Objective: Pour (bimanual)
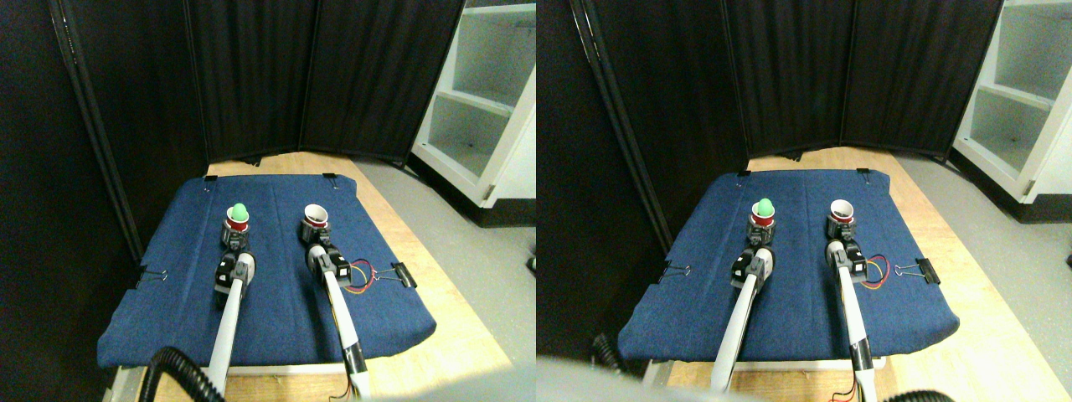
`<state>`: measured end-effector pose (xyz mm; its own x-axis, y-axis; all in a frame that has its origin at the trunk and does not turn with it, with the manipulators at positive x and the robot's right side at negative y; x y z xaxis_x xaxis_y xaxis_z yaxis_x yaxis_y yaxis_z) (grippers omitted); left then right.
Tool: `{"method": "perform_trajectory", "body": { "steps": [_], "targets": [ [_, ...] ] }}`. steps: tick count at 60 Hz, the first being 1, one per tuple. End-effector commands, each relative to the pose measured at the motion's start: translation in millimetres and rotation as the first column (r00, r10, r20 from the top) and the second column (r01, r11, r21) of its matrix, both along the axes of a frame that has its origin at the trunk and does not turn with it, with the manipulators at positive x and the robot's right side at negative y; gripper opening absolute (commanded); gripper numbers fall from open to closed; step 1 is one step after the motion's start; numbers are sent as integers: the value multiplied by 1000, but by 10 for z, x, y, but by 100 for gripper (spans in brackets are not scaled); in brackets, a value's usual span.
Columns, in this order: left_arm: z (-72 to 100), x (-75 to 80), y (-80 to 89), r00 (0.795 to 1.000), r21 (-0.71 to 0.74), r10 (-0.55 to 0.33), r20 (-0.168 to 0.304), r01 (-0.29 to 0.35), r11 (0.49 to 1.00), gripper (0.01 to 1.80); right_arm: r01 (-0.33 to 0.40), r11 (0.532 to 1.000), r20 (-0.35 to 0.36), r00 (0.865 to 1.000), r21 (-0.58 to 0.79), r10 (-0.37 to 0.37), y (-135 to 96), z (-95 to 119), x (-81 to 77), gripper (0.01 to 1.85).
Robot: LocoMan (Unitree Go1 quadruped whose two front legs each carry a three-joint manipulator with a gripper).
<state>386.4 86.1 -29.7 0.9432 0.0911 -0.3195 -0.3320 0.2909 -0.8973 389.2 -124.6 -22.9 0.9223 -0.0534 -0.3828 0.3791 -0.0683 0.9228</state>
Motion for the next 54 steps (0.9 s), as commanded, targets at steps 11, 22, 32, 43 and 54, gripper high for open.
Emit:
{"method": "perform_trajectory", "body": {
  "steps": [11, 22, 32, 43, 54],
  "targets": [
    [-62, -47, -37, 997, 15, -68, -28, 69, 998, 125, 21, 998, -19, 1000, 59, -20, -25, -5, 11, 107],
    [-36, -55, -43, 997, 11, -72, -29, 73, 997, 126, 8, 999, -8, 1000, 42, -7, -38, -9, -7, 121],
    [-8, -93, -43, 996, 31, -93, -18, 93, 995, 129, -13, 999, 16, 1000, 42, 13, -40, 43, -62, 138],
    [48, -170, -26, 994, 15, -108, 3, 108, 994, 128, -21, 999, 26, 999, 40, 20, -32, 126, -112, 139],
    [134, -263, 1, 990, 30, -140, 8, 140, 990, 129, -56, 998, 68, 996, 7, 56, -31, 204, -174, 137]
  ]
}}
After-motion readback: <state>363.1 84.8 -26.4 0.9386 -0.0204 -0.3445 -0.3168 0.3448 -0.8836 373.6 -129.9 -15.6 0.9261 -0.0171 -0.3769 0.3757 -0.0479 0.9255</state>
